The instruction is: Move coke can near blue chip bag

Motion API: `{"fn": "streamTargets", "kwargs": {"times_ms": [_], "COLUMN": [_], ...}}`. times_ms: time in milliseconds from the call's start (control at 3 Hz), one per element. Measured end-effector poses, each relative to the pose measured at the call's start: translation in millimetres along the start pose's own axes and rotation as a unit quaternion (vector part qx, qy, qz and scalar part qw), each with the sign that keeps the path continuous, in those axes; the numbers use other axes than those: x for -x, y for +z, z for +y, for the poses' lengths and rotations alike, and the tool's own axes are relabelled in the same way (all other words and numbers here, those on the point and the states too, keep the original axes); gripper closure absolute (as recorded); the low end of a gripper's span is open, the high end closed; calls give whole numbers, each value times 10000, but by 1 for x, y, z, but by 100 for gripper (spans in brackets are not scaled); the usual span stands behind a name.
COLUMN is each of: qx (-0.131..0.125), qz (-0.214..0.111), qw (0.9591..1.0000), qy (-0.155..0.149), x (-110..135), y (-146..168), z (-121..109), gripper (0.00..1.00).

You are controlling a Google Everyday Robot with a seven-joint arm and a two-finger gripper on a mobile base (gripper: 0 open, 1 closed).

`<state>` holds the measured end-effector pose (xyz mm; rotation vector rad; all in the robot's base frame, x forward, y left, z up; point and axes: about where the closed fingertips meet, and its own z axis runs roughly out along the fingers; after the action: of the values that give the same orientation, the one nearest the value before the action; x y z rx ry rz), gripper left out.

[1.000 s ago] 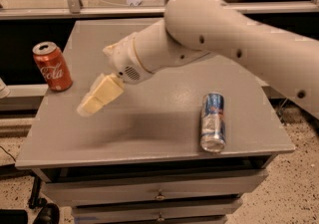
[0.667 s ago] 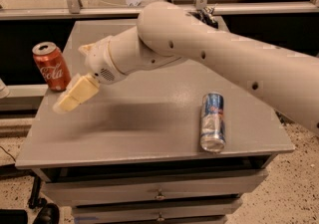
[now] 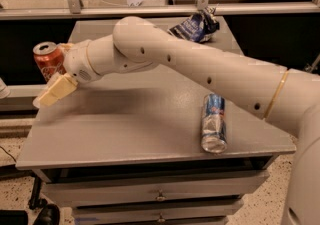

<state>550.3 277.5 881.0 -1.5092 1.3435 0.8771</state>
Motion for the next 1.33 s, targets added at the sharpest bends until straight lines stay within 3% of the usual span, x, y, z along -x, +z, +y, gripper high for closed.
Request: {"fn": "streamTargets", "kwargs": {"times_ms": [333, 1000, 1333], "qx": [-120, -414, -571], "qz": [-119, -333, -398], "qw": [9998, 9985, 9972], "qy": [-49, 159, 270], "x": [-12, -23, -20], "y": [11, 14, -2], "z": [-19, -38, -47], "gripper": [0, 41, 65]}}
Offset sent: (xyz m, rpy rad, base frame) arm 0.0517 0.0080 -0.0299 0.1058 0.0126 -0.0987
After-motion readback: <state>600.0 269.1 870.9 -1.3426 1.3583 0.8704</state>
